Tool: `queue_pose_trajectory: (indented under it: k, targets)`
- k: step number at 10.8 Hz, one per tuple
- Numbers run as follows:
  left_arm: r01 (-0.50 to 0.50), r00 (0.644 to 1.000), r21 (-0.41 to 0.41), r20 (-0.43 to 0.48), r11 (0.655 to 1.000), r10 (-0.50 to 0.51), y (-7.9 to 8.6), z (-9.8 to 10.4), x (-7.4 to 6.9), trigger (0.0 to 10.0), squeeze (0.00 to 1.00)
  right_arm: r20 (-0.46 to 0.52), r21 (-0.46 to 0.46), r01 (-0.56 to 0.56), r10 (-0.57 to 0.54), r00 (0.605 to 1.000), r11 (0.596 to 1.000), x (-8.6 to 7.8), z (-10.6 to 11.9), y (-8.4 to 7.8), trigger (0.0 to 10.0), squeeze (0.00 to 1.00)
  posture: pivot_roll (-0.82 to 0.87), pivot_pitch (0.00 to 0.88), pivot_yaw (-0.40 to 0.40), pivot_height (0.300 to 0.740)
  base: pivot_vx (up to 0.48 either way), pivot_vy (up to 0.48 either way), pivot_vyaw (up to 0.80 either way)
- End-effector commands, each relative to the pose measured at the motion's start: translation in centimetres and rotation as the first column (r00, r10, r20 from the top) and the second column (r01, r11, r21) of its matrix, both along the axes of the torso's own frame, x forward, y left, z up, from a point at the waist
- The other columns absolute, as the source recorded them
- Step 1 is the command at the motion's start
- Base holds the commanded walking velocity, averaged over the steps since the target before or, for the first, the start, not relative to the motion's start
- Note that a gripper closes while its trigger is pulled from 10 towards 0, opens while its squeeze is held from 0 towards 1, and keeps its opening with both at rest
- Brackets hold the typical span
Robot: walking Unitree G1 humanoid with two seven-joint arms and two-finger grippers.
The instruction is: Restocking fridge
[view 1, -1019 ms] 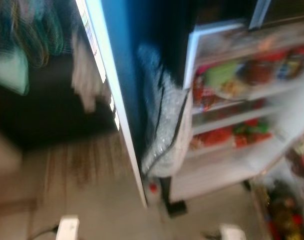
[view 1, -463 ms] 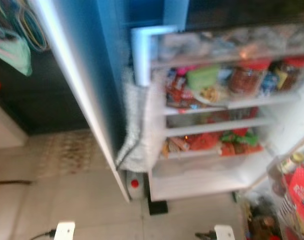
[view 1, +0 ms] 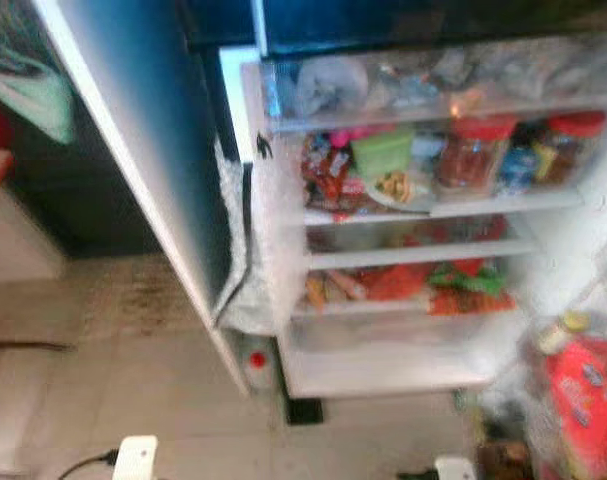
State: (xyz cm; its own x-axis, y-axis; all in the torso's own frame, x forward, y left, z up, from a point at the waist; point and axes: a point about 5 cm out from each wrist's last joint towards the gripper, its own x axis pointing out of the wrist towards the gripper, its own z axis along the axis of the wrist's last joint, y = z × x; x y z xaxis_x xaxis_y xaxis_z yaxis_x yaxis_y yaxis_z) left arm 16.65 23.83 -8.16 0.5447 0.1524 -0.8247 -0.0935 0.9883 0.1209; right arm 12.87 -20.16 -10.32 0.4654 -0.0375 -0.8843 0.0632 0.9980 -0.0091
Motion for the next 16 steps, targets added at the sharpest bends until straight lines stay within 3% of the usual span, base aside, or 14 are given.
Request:
queue_pose_trajectory:
  k: [1,12,16]
  targets:
    - [-0.002,1.0,0.017,-0.012,1.0,0.002,0.62,0.02,-0.32,10.0,0.0,-0.017,0.008,-0.012,0.012,1.0,1.0,-0.34,-0.16,0.29,10.0,0.0,0.09,0.088,0.061,0.74,0.0,-0.337,0.0]
    - [-0.008,1.0,0.013,-0.008,1.0,0.008,0.55,-0.01,-0.36,10.0,0.0,-0.023,0.016,-0.031,0.032,0.999,0.999,-0.38,-0.17,0.25,10.0,0.0,0.1,0.095,0.053,0.74,0.0,-0.329,0.06]
    - [0.023,1.0,-0.011,0.013,1.0,-0.022,0.36,0.12,-0.07,10.0,0.0,-0.007,0.034,0.004,-0.004,1.0,0.999,-0.31,-0.14,0.37,10.0,0.0,0.1,0.09,0.057,0.74,0.0,0.0,0.0]
